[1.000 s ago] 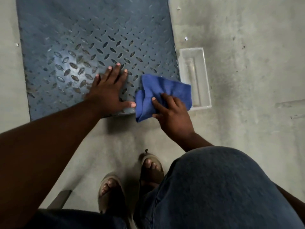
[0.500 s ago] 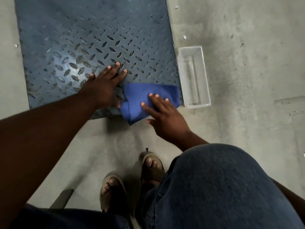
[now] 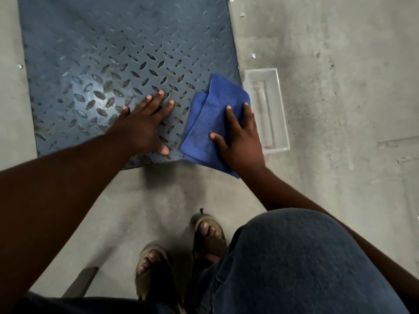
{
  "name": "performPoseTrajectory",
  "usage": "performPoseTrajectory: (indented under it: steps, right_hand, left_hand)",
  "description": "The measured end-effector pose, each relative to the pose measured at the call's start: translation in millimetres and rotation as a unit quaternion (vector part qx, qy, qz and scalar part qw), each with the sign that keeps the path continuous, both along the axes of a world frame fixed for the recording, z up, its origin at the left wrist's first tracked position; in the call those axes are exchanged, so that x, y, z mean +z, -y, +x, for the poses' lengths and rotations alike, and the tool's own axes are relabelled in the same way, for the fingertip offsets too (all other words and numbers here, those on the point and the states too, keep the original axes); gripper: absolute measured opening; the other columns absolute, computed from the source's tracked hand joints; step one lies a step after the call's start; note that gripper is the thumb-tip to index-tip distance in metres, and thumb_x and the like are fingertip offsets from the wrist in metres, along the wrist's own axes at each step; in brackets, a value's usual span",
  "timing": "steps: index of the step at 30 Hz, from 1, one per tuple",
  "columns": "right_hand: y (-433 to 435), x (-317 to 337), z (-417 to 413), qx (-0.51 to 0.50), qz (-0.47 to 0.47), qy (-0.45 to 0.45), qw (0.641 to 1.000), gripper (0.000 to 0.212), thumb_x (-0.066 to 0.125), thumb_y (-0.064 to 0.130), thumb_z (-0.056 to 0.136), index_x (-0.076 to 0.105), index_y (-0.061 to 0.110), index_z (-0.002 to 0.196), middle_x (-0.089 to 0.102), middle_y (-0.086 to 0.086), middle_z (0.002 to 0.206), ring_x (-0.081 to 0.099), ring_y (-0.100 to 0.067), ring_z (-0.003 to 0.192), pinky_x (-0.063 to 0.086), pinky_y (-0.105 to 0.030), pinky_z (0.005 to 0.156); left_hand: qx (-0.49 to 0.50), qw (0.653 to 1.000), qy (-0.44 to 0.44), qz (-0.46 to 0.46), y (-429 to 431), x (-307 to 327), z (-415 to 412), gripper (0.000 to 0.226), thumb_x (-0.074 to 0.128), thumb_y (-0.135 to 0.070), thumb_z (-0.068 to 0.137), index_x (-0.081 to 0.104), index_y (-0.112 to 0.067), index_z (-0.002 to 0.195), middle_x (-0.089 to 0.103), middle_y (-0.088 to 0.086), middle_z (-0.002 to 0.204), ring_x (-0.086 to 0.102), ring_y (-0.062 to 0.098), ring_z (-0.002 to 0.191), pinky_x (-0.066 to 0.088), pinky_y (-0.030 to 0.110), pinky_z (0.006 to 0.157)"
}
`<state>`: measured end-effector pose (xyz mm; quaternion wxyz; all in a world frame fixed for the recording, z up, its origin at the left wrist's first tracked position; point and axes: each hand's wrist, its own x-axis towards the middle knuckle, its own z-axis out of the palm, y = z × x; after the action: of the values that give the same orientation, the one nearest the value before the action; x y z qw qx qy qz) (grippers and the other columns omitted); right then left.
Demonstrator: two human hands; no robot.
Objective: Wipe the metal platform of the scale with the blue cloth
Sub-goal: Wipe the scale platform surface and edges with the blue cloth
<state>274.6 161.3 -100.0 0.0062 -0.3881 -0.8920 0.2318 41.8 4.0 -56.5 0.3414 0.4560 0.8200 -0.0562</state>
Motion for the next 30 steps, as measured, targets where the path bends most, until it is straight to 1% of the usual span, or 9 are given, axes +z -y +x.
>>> performPoseTrajectory:
  steps: [5, 8, 10, 13, 16, 18, 21, 24, 30]
  right_hand:
    - [1, -2, 13, -0.057, -0.085, -0.001, 0.995, 0.099, 0.061, 0.076, 0.085, 0.01, 0.041, 0.163, 0.026, -0.01, 0.159, 0.046, -0.035, 0.137, 0.049, -0.048, 0.107]
    - [-18, 3, -2, -0.07, -0.137, 0.022, 0.988, 0.108, 0.063, 0.081, 0.08, -0.003, 0.051, 0.16, 0.038, -0.011, 0.15, 0.057, -0.037, 0.125, 0.049, -0.043, 0.1]
    - [-34, 5, -13, -0.052, -0.145, 0.027, 0.988, 0.106, 0.06, 0.082, 0.081, -0.007, 0.053, 0.158, 0.045, -0.013, 0.143, 0.062, -0.039, 0.118, 0.049, -0.04, 0.095]
    - [-62, 6, -39, -0.03, -0.15, 0.014, 0.988, 0.103, 0.058, 0.081, 0.084, -0.005, 0.051, 0.16, 0.049, -0.019, 0.138, 0.061, -0.042, 0.117, 0.044, -0.034, 0.094]
    - [-85, 4, -68, -0.028, -0.168, -0.002, 0.985, 0.102, 0.057, 0.08, 0.086, -0.003, 0.048, 0.161, 0.043, -0.023, 0.149, 0.054, -0.042, 0.13, 0.043, -0.037, 0.105]
    - [-89, 4, -80, -0.039, -0.161, -0.02, 0.986, 0.099, 0.056, 0.078, 0.088, 0.0, 0.046, 0.162, 0.042, -0.02, 0.152, 0.054, -0.04, 0.131, 0.044, -0.037, 0.105]
    - [-78, -2, -74, -0.048, -0.106, -0.032, 0.993, 0.092, 0.05, 0.078, 0.091, 0.004, 0.044, 0.163, 0.049, -0.016, 0.142, 0.062, -0.038, 0.117, 0.047, -0.035, 0.091]
    - [-67, -11, -58, -0.045, -0.076, -0.026, 0.996, 0.09, 0.046, 0.08, 0.091, 0.005, 0.045, 0.162, 0.049, -0.01, 0.137, 0.064, -0.035, 0.11, 0.052, -0.037, 0.086]
    - [-66, -12, -49, -0.028, -0.05, -0.015, 0.998, 0.089, 0.044, 0.082, 0.09, 0.002, 0.047, 0.161, 0.048, -0.009, 0.136, 0.064, -0.035, 0.112, 0.054, -0.041, 0.088]
  left_hand:
    - [-0.011, 0.999, -0.007, -0.03, -5, -1, 4, 0.141, 0.09, -0.055, 0.08, -0.019, -0.04, 0.169, -0.036, -0.012, 0.174, -0.022, 0.019, 0.166, 0.002, 0.066, 0.132]
    - [-0.008, 0.999, -0.015, -0.049, -7, -6, 7, 0.144, 0.088, -0.058, 0.081, -0.028, -0.041, 0.166, -0.043, -0.011, 0.171, -0.027, 0.021, 0.164, -0.001, 0.069, 0.13]
    - [-0.012, 0.998, -0.02, -0.052, -6, -10, 12, 0.145, 0.082, -0.07, 0.08, -0.032, -0.039, 0.164, -0.046, -0.009, 0.169, -0.03, 0.023, 0.163, -0.004, 0.07, 0.129]
    - [0.012, 0.999, -0.049, 0.004, 0, -21, 25, 0.144, 0.054, -0.102, 0.068, -0.027, -0.035, 0.167, -0.042, -0.005, 0.172, -0.028, 0.026, 0.164, -0.01, 0.072, 0.126]
    - [0.027, 0.989, -0.095, 0.11, 10, -38, 33, 0.13, 0.027, -0.106, 0.073, -0.008, -0.032, 0.173, -0.02, -0.001, 0.181, -0.01, 0.03, 0.168, -0.005, 0.074, 0.126]
    - [0.026, 0.979, -0.13, 0.157, 13, -43, 35, 0.118, 0.028, -0.098, 0.081, 0.006, -0.029, 0.174, -0.004, 0.003, 0.183, 0.003, 0.033, 0.169, 0.002, 0.076, 0.125]
    - [0.038, 0.962, -0.182, 0.198, 16, -47, 42, 0.108, 0.036, -0.09, 0.088, 0.017, -0.027, 0.173, 0.009, 0.004, 0.183, 0.015, 0.033, 0.167, 0.008, 0.074, 0.125]
    - [0.037, 0.953, -0.21, 0.217, 15, -52, 45, 0.106, 0.039, -0.088, 0.089, 0.021, -0.026, 0.173, 0.013, 0.003, 0.182, 0.018, 0.031, 0.167, 0.009, 0.071, 0.127]
    - [0.042, 0.947, -0.222, 0.228, 16, -55, 45, 0.106, 0.043, -0.087, 0.089, 0.023, -0.026, 0.173, 0.015, 0.004, 0.182, 0.019, 0.031, 0.167, 0.01, 0.071, 0.128]
